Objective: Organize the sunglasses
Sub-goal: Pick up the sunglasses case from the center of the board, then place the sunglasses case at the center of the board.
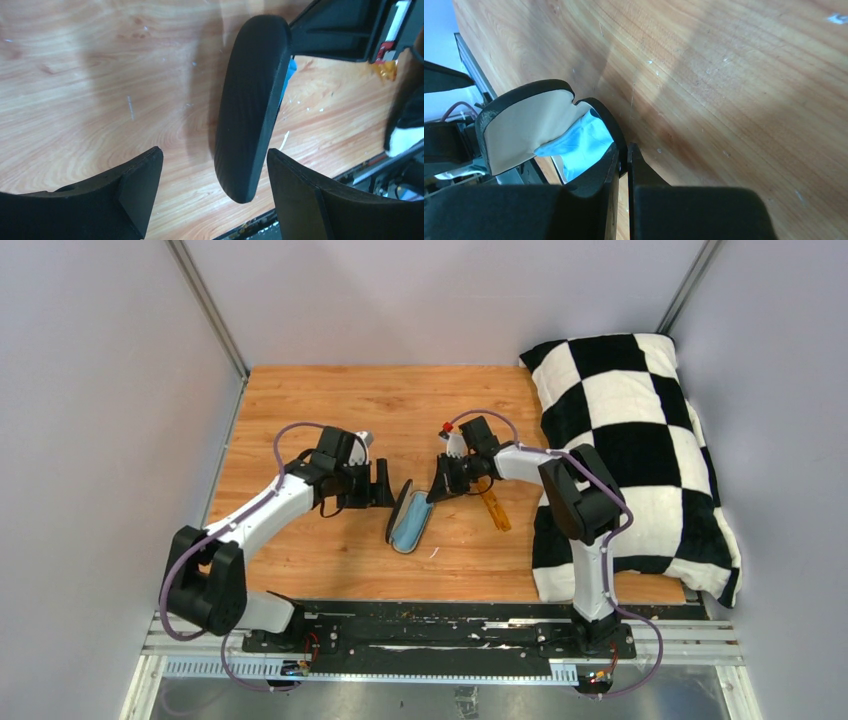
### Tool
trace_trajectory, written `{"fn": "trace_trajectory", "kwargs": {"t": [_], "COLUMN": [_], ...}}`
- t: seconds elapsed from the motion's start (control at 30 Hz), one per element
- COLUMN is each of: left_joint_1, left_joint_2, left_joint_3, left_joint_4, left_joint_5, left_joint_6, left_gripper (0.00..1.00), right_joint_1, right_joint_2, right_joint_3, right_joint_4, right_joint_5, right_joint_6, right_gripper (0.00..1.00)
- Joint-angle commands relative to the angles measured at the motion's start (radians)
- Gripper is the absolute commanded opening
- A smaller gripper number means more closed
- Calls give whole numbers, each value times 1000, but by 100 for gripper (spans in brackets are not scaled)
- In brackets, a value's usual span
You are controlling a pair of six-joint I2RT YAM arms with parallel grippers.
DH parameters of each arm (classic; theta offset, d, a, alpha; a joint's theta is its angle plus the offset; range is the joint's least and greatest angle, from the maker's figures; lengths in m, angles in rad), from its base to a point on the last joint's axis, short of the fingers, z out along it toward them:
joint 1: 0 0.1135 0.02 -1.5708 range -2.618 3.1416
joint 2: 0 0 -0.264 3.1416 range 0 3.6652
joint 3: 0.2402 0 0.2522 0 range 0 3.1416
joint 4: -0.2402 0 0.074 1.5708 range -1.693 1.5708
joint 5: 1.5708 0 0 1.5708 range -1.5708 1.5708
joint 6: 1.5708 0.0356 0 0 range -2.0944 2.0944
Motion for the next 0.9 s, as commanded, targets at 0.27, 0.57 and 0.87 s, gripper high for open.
{"fn": "trace_trajectory", "kwargs": {"t": [0.27, 0.57, 0.87], "left_joint_1": [-1, -4, -6], "left_joint_2": [79, 105, 120], "left_joint_3": [-54, -57, -92], "left_joint_4": [167, 173, 222], "left_joint_5": [329, 289, 281], "left_joint_6": [-33, -36, -74], "left_gripper": [78, 72, 58], "right_joint_1": [-5, -4, 1], "right_joint_2": [33, 31, 14], "right_joint_3": [24, 27, 36], "right_joint_4": [-86, -91, -116], "right_joint_5": [-63, -61, -17], "right_joint_6": [-63, -66, -80], "right_gripper": [0, 0, 2]}}
